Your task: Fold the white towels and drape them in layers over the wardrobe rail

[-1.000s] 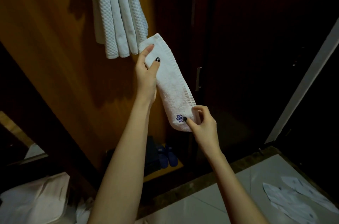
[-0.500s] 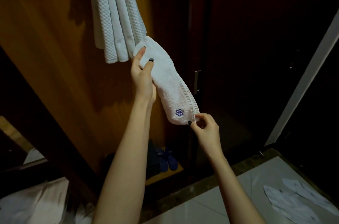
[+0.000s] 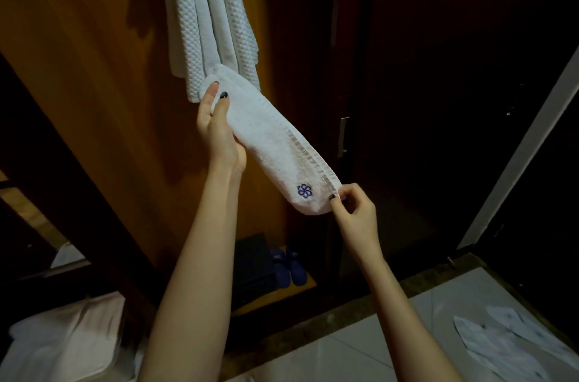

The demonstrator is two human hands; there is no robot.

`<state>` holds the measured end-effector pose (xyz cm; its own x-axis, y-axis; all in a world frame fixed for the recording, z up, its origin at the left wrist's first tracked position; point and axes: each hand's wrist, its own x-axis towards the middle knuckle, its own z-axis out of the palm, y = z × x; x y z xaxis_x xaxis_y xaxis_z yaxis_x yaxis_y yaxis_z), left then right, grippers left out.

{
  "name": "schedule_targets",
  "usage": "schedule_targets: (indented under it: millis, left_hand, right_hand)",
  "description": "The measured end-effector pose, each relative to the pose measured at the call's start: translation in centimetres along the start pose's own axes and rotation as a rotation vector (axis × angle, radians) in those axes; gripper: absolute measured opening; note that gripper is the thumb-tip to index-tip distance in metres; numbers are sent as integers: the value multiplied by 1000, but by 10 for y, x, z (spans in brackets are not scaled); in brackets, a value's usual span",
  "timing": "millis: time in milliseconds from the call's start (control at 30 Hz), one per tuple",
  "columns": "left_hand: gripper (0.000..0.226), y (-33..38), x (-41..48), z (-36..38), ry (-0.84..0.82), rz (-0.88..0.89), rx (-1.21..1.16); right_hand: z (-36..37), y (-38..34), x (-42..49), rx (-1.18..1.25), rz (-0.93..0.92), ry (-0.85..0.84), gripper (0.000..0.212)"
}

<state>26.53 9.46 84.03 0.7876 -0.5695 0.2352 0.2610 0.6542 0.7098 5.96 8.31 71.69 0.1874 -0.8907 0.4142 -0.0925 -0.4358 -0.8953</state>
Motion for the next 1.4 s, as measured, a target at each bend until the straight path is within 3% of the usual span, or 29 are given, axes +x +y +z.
schedule_targets:
  millis: [300, 400, 533, 767, 867, 933, 1033, 1200, 1400]
  left_hand:
    - [35, -19, -3, -29, 107, -70, 179]
    - [37, -28, -4, -38, 115, -133, 199]
    - [37, -36, -1, -47, 109, -205, 213]
    - [37, -54, -12, -47, 99, -320, 115]
    - [37, -55, -10, -48, 81, -351, 86]
    - [37, -55, -5, -49, 32, -348, 92]
    - [33, -53, 1, -45, -39, -344, 163]
    - [37, -50, 11, -36, -165, -352, 191]
    - [34, -31, 18, -22, -285, -363, 70]
  right_hand:
    - [-15, -25, -17, 73, -108, 245, 11]
    - [-24, -28, -17, -28, -160, 174, 9]
    - [-35, -22, -18, -135, -91, 60, 12]
    - [-34, -20, -24, 0, 42, 329, 14]
    - [-46, -18, -19, 157, 156, 154, 14]
    - [-55, -15, -17, 231, 328, -147, 22]
    - [-59, -9, -18, 132, 421, -497, 9]
    - [-41, -10, -16, 51, 310, -634, 18]
    - [-14, -7, -33, 285, 312, -624, 22]
